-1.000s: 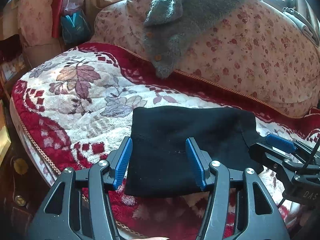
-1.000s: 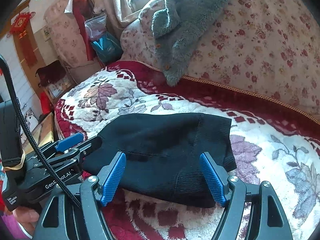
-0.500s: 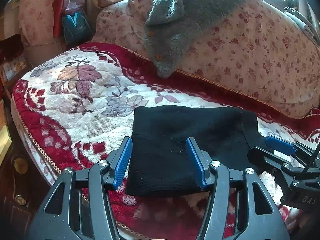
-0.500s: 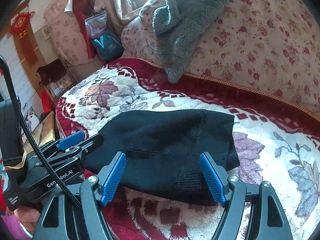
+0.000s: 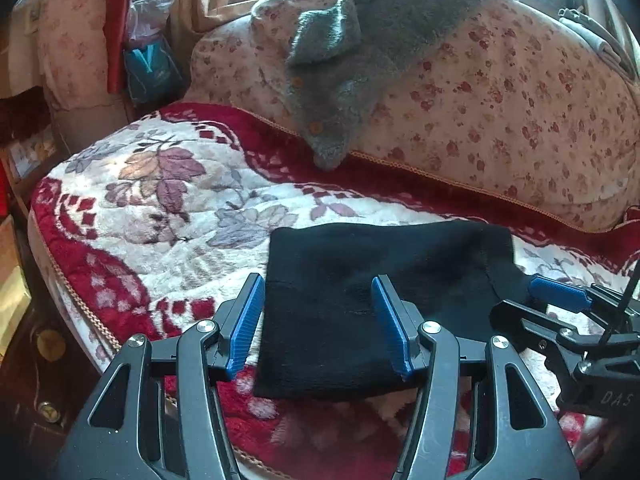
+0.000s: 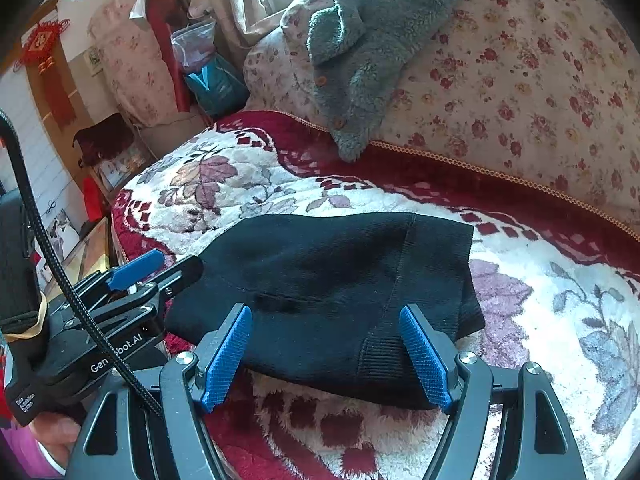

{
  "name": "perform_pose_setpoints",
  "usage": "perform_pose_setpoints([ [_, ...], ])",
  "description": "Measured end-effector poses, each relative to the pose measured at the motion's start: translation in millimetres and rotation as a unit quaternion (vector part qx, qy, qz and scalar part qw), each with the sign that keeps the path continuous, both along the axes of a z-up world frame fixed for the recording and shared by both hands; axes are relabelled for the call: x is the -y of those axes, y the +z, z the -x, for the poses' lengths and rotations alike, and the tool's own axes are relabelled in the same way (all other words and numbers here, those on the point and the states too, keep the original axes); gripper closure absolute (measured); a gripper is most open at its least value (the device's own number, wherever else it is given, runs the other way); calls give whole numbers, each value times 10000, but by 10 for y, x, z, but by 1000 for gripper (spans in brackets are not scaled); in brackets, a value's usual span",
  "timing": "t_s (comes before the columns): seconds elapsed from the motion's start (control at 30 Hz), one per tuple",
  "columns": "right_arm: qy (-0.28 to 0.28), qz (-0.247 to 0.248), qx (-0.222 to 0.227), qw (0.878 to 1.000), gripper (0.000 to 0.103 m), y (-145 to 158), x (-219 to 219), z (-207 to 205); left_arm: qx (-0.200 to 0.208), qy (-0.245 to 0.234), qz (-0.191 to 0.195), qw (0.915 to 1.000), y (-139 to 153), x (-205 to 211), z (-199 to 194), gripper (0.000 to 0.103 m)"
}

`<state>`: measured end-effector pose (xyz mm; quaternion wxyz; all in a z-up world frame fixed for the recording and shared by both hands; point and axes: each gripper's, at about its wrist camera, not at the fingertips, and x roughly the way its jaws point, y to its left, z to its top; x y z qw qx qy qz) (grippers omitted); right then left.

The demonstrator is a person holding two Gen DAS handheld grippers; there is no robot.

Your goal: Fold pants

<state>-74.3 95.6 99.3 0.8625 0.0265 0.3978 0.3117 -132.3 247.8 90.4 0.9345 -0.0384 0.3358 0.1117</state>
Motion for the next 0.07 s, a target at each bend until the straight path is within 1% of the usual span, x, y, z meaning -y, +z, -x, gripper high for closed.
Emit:
perform_pose_setpoints([
  [0.07, -60, -71, -52, 9999, 29, 12, 97, -15, -48, -123, 129, 9998, 24, 80, -34, 47],
])
